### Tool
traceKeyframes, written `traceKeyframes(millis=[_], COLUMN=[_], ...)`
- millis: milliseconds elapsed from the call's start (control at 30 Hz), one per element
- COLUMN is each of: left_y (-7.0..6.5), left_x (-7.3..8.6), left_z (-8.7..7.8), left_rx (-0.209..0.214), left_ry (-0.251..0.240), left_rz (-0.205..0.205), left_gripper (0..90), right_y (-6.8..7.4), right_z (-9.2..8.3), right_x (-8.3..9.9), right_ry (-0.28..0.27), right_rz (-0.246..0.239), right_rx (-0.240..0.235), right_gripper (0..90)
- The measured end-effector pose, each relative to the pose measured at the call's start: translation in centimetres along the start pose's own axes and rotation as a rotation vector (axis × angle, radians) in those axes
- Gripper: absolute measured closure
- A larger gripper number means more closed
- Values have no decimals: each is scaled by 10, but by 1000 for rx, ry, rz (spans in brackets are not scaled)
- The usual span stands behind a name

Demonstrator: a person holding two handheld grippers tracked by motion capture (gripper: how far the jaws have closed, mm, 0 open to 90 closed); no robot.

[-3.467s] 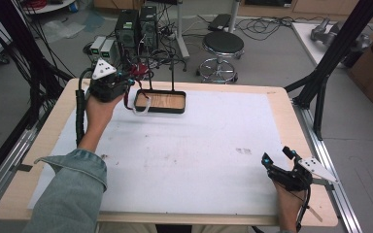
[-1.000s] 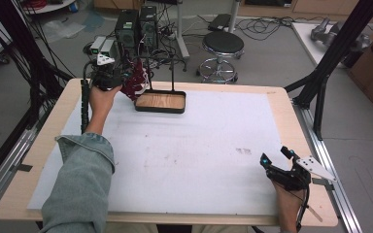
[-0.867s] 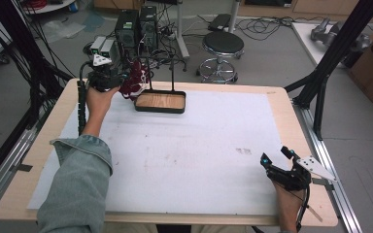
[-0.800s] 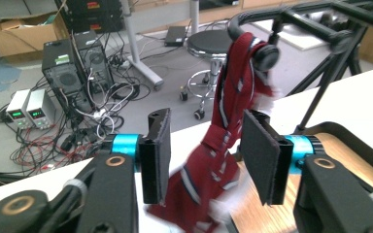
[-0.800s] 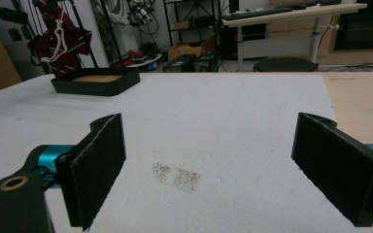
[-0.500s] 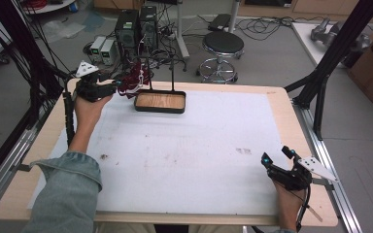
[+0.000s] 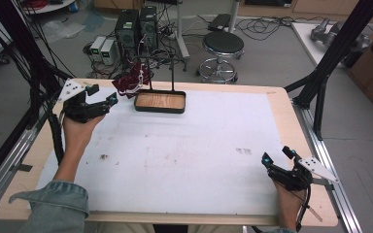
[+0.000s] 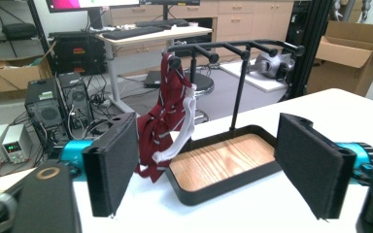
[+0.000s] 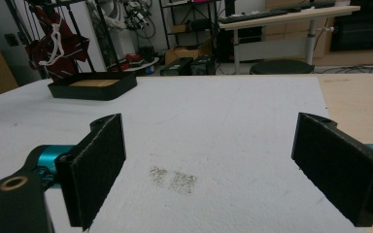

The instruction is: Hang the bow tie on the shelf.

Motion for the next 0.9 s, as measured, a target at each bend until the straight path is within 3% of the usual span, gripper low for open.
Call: traceKeyframes(millis=[267,533,767,900], left_y=[-13,-29,-39,-44], left_x=[17,40,65,73], left_z=[-23,-46,-59,-62], left_rx=[11,-8,-2,-9], left_ry=[5,12,67,72], left_rz=[9,20,16,16], left_gripper=[223,218,191,190], right_y=[-1,-1,-1,-1], right_z=[0,0,0,0], right_x=[0,0,0,0], right_ry=[-2,-2,-1,-1], right_rz=[-2,1,-2,-2], right_rx=[1,4,3,4], right_gripper=[112,112,112,112])
Point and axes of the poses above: each handheld gripper's, and its own axes: z roughly forward along the jaws, x roughly out of its underside, y roughly to its left, the point moved 1 cm from there along z, roughly forward along the jaws, and after that the axes turned 10 degrees about z, right-handed, at the moved point
